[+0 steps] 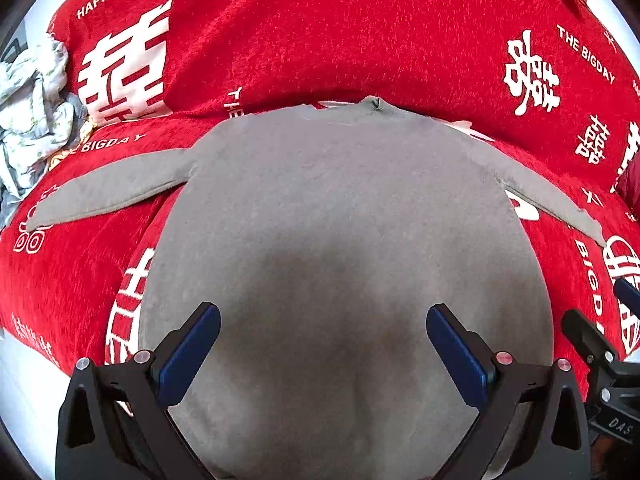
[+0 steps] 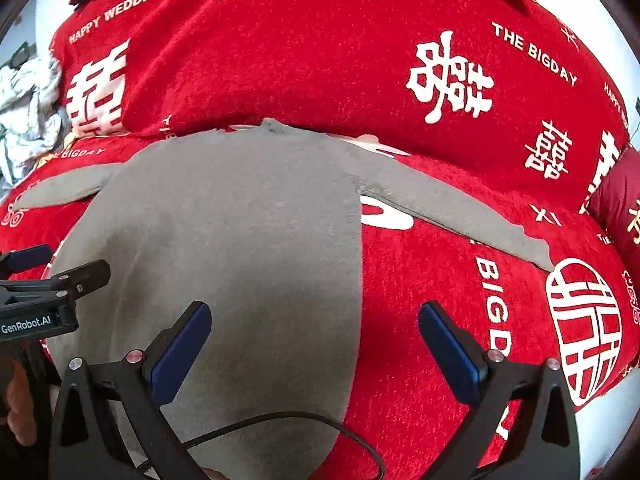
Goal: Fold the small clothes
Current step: 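Move both grippers over the spread grey sweater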
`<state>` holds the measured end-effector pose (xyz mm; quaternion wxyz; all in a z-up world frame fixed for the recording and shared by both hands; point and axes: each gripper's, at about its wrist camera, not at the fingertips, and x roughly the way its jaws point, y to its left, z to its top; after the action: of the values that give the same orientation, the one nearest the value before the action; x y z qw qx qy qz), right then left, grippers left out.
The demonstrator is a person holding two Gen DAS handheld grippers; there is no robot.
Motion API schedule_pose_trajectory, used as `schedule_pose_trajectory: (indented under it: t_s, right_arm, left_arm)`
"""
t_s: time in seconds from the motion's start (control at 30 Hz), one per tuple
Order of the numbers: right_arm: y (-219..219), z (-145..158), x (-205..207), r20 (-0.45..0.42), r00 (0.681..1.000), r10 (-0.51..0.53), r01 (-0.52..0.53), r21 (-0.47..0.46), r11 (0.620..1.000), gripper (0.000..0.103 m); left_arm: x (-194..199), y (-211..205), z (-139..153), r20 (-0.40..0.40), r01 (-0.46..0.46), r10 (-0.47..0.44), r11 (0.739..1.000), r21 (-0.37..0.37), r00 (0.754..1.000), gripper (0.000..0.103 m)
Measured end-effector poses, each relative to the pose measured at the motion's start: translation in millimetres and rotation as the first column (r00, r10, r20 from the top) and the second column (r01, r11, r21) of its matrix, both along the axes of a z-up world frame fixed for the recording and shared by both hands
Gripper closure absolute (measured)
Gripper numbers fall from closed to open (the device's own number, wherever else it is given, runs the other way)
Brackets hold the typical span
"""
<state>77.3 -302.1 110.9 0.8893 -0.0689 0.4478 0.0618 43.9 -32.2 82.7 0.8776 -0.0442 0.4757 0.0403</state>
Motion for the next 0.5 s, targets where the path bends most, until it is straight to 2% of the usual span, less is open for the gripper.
schedule_pose_trajectory:
  t_s: [0.2,0.37,0.5]
  right_arm:
    - [-25,-3,16,-0.041,0.998,-0.039,0.043,0.094,0.995,0.000]
    - [-49,-8,32,-0.075,0.994,-0.082,0.091,0.114,0.989,0.000]
    - [-70,-12,44,-0.101,0.988,-0.120,0.134,0.140,0.981,0.000]
  left_arm:
    - [17,-12,1,-0.007,0.001,0.000,1.000,0.010,1.000,0.000]
    - [35,-33,-2,-0.016,0.026,-0.025,0.999,0.045,1.000,0.000]
    - [47,-45,-6,-0.030,0.048,-0.048,0.999,0.008,0.998,0.000]
